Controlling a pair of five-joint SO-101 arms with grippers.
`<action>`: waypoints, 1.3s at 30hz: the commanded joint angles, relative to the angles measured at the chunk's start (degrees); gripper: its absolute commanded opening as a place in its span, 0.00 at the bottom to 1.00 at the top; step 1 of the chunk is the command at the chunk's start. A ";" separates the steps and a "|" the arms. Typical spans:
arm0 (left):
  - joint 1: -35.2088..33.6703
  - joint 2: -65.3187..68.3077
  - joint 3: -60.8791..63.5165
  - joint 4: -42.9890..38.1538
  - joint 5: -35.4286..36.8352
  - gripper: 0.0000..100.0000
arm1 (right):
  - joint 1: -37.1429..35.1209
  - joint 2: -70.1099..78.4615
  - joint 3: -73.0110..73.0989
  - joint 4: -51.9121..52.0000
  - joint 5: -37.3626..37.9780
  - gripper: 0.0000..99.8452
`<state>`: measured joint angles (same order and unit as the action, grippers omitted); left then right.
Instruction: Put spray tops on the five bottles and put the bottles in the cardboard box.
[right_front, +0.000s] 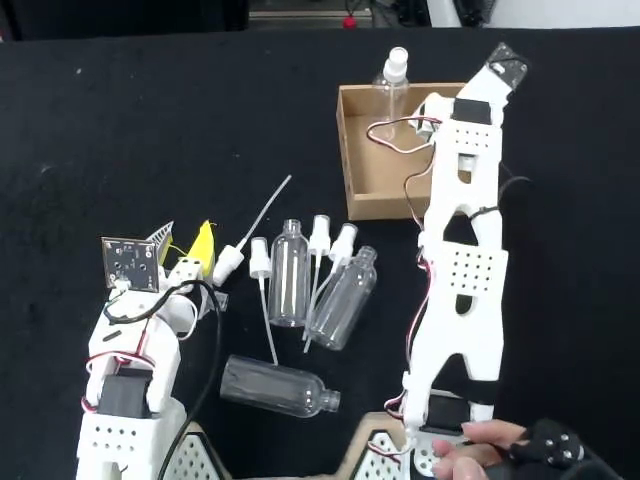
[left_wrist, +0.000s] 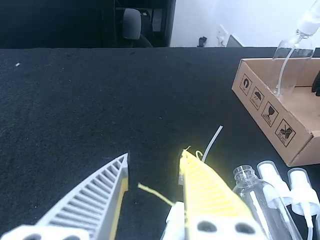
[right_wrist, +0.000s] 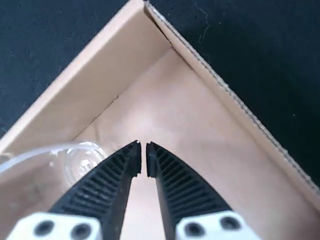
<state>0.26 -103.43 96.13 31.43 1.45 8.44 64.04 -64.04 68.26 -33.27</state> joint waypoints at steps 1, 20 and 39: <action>0.57 -0.26 1.19 0.18 -0.26 0.16 | -0.26 -1.45 -2.68 -2.55 -0.70 0.01; 0.48 -0.26 1.19 0.18 -0.26 0.16 | -3.08 -1.45 -2.95 -5.80 -3.08 0.01; 0.48 -0.26 1.19 0.18 -0.26 0.16 | -5.54 -1.45 -2.86 -5.71 -2.55 0.01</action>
<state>0.26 -103.43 96.13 31.43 1.45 3.96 64.04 -64.04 63.87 -35.65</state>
